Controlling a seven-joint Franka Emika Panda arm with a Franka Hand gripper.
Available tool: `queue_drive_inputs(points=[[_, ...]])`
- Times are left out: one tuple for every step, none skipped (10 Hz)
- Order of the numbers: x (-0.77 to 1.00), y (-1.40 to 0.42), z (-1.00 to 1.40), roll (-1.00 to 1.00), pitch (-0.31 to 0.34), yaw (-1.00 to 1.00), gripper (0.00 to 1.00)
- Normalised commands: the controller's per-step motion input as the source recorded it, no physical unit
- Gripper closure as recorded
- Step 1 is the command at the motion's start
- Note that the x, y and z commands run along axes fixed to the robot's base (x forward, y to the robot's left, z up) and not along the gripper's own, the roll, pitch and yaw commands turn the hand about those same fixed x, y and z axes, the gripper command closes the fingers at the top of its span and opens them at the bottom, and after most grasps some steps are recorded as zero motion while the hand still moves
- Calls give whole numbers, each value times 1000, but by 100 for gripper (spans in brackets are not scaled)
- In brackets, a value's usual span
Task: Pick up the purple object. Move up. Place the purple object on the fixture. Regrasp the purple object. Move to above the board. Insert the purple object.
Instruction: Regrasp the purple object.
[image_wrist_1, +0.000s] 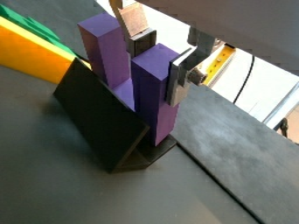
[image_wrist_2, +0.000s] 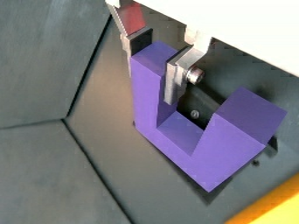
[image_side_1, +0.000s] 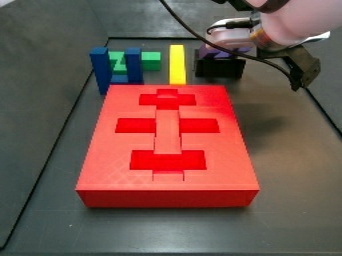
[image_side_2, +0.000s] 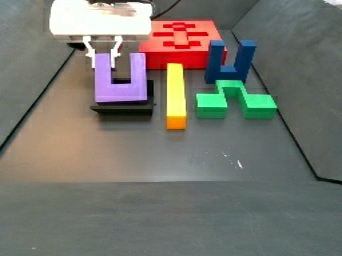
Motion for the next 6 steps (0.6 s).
queue_drive_inputs(points=[[0, 0, 0, 0, 0, 0, 100], [0, 0, 0, 0, 0, 0, 100], [0, 0, 0, 0, 0, 0, 100], [0, 0, 0, 0, 0, 0, 100], [0, 0, 0, 0, 0, 0, 100], [0, 0, 0, 0, 0, 0, 100]])
